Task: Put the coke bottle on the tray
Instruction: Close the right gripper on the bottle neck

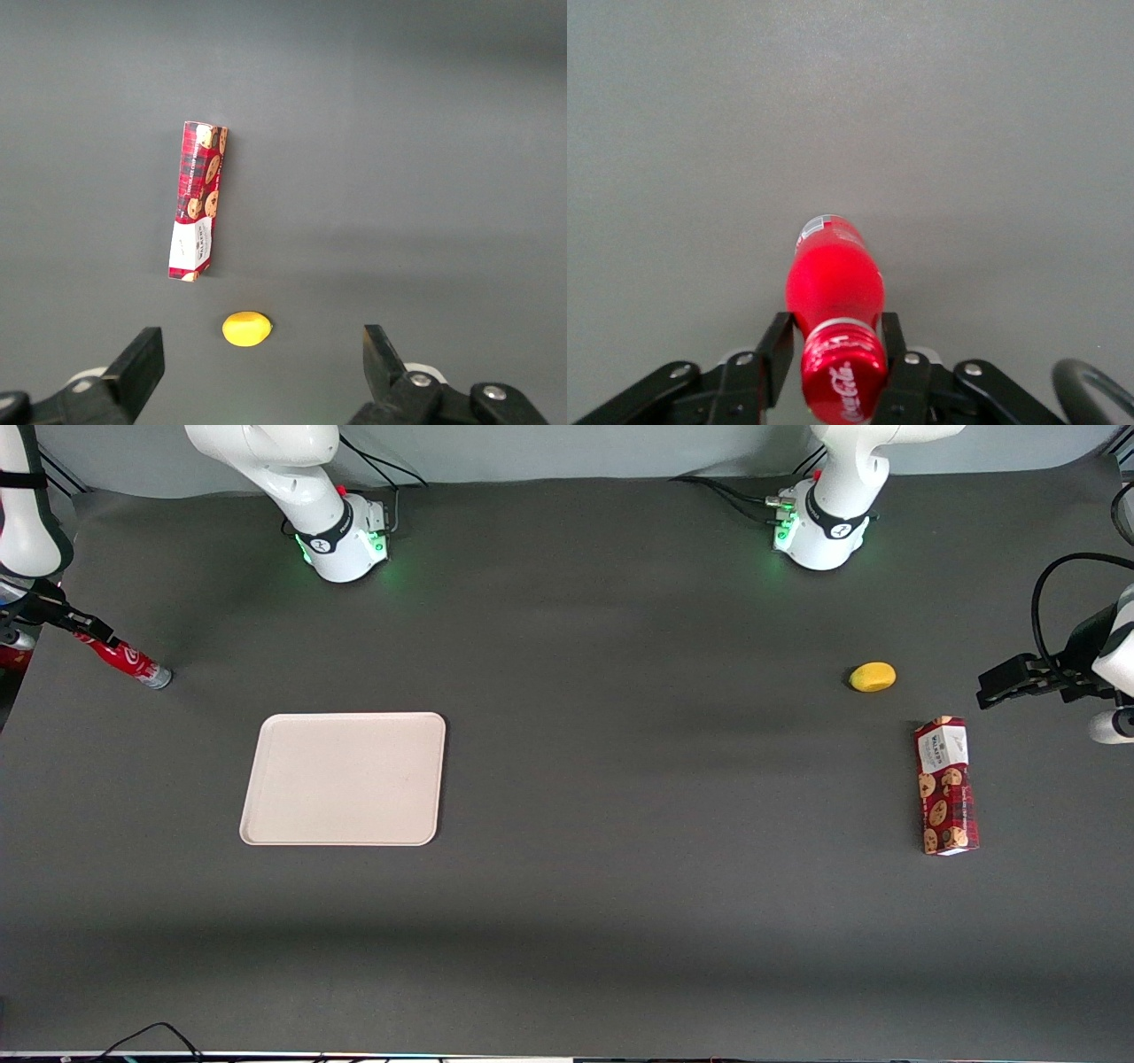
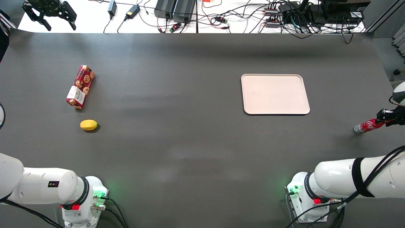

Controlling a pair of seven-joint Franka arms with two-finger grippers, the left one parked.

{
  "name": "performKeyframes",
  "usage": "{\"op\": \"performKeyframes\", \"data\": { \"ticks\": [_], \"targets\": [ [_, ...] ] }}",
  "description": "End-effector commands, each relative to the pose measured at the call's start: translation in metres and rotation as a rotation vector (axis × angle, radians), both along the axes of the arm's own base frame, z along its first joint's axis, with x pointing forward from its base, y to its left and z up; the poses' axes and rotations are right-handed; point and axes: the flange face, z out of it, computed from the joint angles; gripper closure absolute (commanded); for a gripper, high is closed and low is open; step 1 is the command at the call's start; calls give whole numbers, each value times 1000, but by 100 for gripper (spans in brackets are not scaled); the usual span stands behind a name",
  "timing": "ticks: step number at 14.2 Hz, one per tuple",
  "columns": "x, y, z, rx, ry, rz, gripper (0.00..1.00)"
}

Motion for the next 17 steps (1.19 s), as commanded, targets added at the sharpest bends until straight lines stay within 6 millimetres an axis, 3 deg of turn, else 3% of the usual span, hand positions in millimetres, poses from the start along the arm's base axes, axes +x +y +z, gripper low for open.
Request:
{"op": "performKeyframes", "data": {
  "ticks": [1, 5, 8, 13, 17],
  "targets": [
    [-2, -1, -2, -4, -14, 19, 100],
    [10, 4, -1, -3, -6, 40, 100],
    [26, 4, 20, 4, -10, 57, 100],
    [51, 2, 80, 37, -15, 74, 100],
    [82, 14, 167, 52, -20, 100, 100]
  ]
}}
